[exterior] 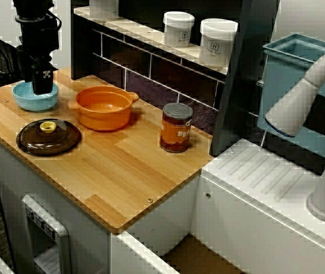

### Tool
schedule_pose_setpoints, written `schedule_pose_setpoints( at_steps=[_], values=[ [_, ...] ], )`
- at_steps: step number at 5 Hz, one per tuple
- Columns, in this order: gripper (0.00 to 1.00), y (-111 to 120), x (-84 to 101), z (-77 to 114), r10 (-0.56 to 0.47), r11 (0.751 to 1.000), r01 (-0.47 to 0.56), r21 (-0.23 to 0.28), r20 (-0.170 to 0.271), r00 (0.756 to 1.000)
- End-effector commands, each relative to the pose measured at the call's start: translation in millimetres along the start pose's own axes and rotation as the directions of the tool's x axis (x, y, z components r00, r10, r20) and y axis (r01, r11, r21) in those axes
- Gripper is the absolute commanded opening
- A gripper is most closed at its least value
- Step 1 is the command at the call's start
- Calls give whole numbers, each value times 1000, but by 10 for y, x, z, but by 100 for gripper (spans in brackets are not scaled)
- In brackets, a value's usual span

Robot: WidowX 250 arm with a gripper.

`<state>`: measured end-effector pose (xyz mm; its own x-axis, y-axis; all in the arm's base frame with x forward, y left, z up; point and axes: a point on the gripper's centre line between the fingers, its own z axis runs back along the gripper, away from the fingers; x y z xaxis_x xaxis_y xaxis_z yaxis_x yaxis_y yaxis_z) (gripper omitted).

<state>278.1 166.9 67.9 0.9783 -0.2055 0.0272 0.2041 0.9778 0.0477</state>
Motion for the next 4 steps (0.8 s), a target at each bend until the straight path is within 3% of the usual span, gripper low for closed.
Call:
schedule_pose_setpoints(
  at_steps=[1, 4],
  values=[
    [100, -76, 82, -41, 60, 996, -60, 61, 17, 998],
    [100, -67, 80, -228, 55, 995, -55, 79, -4, 998]
  ],
)
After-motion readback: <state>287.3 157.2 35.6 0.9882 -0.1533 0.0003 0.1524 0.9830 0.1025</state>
